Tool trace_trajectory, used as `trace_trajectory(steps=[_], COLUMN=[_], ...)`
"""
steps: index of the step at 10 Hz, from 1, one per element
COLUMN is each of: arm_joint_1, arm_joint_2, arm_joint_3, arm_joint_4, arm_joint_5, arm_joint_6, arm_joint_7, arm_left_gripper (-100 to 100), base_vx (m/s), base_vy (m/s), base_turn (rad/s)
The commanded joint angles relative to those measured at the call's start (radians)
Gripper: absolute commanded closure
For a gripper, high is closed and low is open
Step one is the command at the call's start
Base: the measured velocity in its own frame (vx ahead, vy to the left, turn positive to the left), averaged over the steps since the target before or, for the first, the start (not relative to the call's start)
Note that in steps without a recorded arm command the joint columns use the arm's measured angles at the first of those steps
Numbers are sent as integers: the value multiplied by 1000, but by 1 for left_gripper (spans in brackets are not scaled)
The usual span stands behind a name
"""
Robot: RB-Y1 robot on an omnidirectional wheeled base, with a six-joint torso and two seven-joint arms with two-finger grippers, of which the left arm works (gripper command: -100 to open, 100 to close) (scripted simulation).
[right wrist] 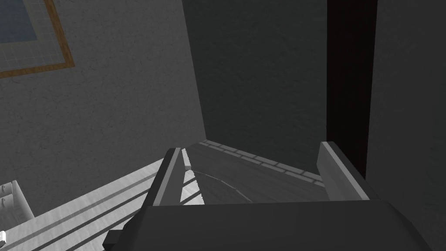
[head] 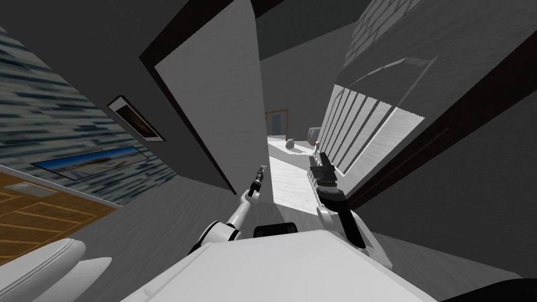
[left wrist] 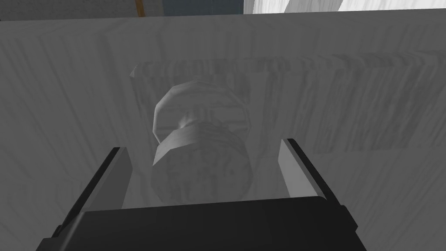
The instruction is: Push the door open
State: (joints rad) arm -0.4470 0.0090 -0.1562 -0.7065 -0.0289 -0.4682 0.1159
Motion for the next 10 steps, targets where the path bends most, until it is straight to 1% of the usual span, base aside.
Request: trace_trajectory(steps=[1,6,7,9,10], arm_joint_1=[-1,-1,-7,-7,-7], arm_joint_2=[1,1,16,25,25], arm_joint_3=[0,0,16,27,27], arm_joint_4=[2,2,0,1,1], arm_joint_5=[0,0,5,8,8], arm_joint_6=[-1,-1,-1,0,0], arm_joint_7=[0,0,-5,-9,-9], arm_left_gripper=[100,100,100,100,100], base_vx=[-9,-6,108,121,110], base_vy=[2,3,-81,-97,-60], base_turn=[6,-6,13,47,19])
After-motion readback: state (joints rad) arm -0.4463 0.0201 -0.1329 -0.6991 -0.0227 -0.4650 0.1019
